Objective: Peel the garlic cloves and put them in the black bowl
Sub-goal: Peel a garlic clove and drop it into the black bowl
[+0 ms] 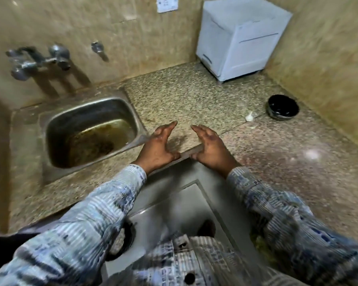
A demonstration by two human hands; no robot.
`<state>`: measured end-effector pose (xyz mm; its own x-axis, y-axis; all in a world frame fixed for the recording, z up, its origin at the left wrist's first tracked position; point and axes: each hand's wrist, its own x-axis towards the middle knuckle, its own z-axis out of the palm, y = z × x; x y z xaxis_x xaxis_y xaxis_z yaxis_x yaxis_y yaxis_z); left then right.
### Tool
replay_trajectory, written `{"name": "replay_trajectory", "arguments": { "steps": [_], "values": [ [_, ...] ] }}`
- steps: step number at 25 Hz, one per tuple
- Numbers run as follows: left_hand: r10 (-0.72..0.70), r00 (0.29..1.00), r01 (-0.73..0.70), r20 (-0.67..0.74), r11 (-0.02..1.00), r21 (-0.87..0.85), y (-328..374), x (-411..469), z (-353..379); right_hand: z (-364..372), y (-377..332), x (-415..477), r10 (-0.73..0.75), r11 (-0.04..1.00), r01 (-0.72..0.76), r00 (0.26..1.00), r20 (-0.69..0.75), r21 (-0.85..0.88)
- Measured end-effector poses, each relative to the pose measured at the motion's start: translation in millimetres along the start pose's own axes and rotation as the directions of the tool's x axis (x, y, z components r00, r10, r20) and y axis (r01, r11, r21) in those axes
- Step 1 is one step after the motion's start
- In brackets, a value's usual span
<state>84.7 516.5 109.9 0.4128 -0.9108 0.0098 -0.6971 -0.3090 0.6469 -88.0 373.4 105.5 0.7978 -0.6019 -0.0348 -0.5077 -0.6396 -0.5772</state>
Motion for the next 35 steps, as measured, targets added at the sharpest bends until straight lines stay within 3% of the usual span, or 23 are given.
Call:
{"name": "replay_trajectory", "arguments": {
  "steps": [10,14,21,24,27,29,32,35],
  "values": [
    [0.065,0.979,-0.045,0.192,0.993,-0.105,107,178,123,-108,180,29,0.269,0.962,-0.273,0.951,-0.154,-0.005],
    [0.108,0.954,-0.076,0.280,0.989,-0.124,126,231,160,-122,239,49,0.431,0.902,-0.422,0.876,-0.215,0.088],
    [0.034,0.885,0.007,0.464,0.996,-0.086,119,342,214,-102,313,120,0.644,0.765,-0.632,0.755,-0.126,0.128],
    [-0.023,0.870,0.057,0.492,0.997,-0.053,120,383,230,-87,328,147,0.653,0.757,-0.646,0.752,-0.089,0.098],
    [-0.041,0.865,0.045,0.499,0.999,0.005,126,408,243,-73,335,154,0.641,0.766,-0.642,0.765,-0.063,-0.002],
    [-0.044,0.856,0.025,0.515,0.999,0.043,127,422,255,-79,336,156,0.653,0.757,-0.653,0.753,-0.079,0.021],
    [-0.014,0.865,-0.025,0.501,0.997,0.071,125,432,272,-104,338,159,0.708,0.704,-0.701,0.681,-0.186,0.113],
    [0.030,0.854,-0.047,0.519,0.999,0.020,125,434,280,-145,348,170,0.756,0.646,-0.686,0.515,-0.403,0.335]
  ]
}}
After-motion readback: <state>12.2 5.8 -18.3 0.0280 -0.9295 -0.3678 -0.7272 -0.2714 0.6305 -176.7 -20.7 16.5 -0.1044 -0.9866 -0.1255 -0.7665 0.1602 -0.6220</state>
